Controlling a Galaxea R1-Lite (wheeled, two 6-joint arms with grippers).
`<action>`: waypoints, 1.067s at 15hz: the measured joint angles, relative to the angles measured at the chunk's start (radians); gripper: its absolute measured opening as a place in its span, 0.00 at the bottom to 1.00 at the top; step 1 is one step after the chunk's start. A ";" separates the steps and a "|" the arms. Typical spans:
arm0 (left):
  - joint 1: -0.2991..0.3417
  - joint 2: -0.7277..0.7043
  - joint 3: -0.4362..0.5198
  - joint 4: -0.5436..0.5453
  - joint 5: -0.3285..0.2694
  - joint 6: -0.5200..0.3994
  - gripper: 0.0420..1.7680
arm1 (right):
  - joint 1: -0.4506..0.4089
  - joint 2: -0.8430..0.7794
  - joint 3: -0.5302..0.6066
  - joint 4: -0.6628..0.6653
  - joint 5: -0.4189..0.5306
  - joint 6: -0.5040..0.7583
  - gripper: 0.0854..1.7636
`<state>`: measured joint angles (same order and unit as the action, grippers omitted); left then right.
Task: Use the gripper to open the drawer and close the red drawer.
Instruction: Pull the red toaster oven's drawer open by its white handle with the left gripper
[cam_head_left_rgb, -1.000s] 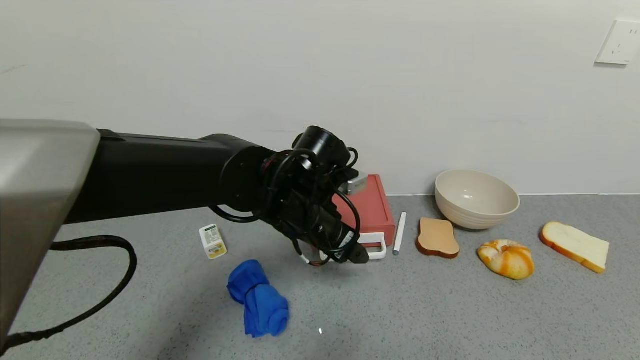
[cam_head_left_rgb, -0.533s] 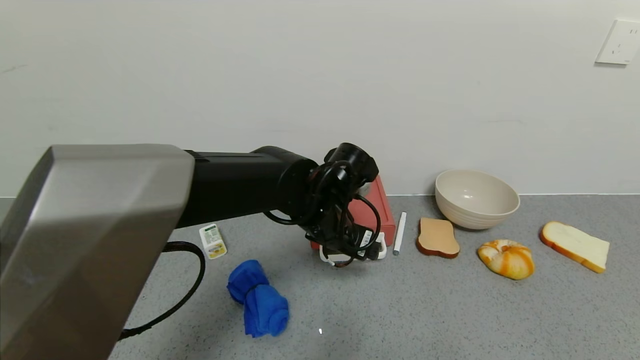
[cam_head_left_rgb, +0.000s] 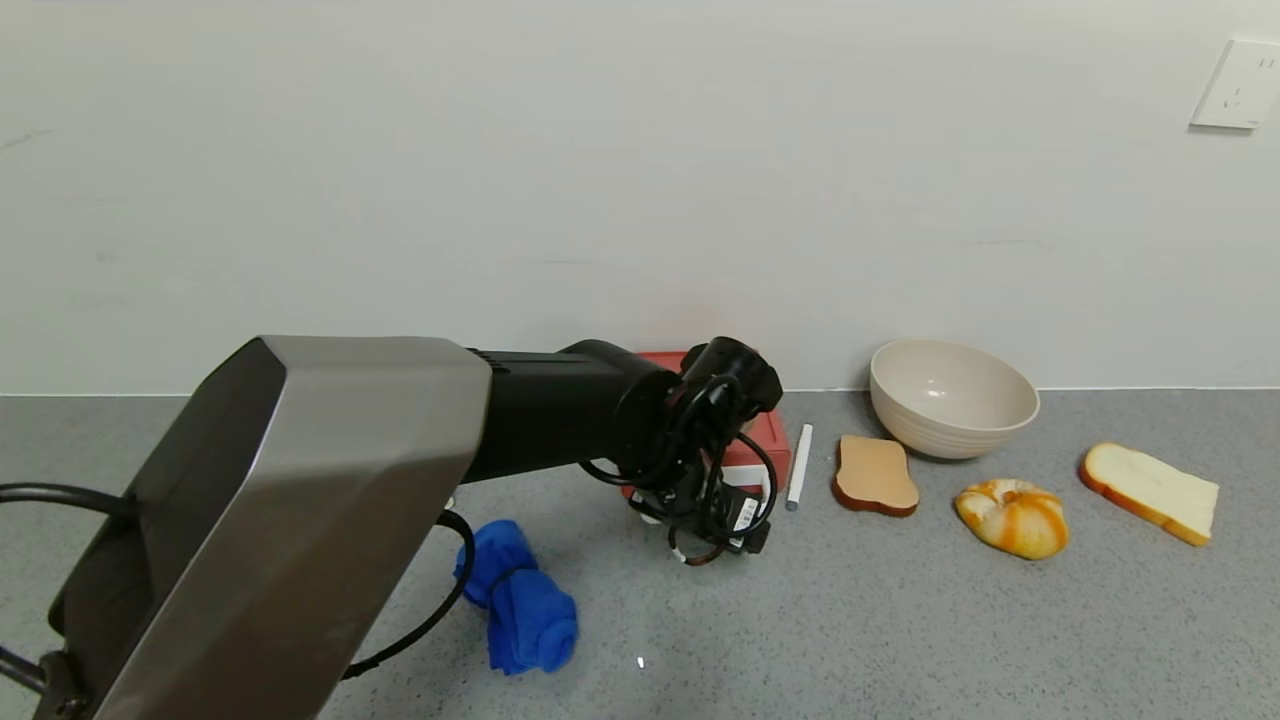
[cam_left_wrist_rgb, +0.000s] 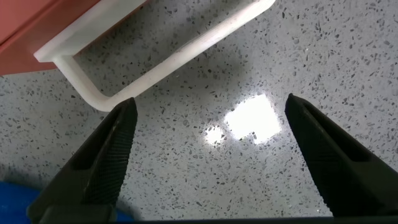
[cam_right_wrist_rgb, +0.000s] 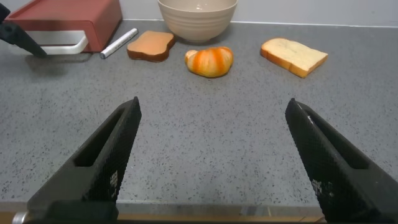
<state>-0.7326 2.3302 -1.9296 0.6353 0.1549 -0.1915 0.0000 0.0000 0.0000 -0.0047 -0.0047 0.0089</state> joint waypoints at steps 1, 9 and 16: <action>0.000 0.002 0.001 0.000 0.000 0.000 0.97 | 0.000 0.000 0.000 0.000 0.000 0.000 0.97; 0.009 0.018 0.016 -0.115 0.013 0.007 0.97 | 0.000 0.000 0.000 0.000 0.000 0.000 0.97; 0.021 0.044 0.004 -0.130 0.017 0.010 0.97 | 0.000 0.000 0.000 0.000 0.000 0.000 0.97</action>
<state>-0.7111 2.3745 -1.9257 0.5051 0.1721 -0.1817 0.0000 0.0000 0.0000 -0.0051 -0.0047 0.0091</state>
